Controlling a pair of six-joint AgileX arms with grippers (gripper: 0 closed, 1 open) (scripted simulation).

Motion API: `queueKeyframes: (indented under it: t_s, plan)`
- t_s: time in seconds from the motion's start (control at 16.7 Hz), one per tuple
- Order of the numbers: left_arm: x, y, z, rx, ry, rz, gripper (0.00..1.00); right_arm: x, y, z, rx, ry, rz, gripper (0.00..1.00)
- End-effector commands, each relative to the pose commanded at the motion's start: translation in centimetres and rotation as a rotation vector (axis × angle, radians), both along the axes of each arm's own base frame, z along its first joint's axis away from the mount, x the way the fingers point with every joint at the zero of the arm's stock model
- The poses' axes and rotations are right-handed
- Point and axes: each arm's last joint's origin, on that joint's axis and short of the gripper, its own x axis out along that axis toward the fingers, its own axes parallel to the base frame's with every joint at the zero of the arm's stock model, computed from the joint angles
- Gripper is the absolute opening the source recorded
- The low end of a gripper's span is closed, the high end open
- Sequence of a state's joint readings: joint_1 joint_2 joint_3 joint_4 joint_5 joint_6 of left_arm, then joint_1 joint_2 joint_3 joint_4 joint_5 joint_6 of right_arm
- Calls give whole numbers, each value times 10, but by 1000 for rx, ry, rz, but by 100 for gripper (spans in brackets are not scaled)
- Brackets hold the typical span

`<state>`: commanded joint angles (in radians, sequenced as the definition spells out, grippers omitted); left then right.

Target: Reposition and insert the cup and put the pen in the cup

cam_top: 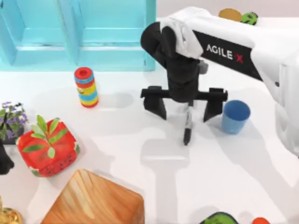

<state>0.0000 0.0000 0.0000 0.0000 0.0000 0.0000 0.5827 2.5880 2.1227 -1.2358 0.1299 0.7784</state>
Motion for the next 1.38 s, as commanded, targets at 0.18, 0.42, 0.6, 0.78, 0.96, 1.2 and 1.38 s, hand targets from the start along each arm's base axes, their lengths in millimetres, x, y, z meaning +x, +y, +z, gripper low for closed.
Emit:
queueKeyframes:
  t_s: [0.18,0.42,0.6,0.78,0.96,1.2,1.38]
  plan:
    - [0,0,0,0,0,0,100,0,0,0,0,0,0,55]
    - [0,0,0,0,0,0,100,0,0,0,0,0,0,25]
    - [0,0,0,0,0,0,100,0,0,0,0,0,0,2]
    - [0,0,0,0,0,0,100,0,0,0,0,0,0,0]
    - [0,0,0,0,0,0,100,0,0,0,0,0,0,0]
    - [0,0,0,0,0,0,100,0,9,32,81,-58,-20,0]
    - [0,0,0,0,0,0,100,-18,14,47,70,-44,-25,0]
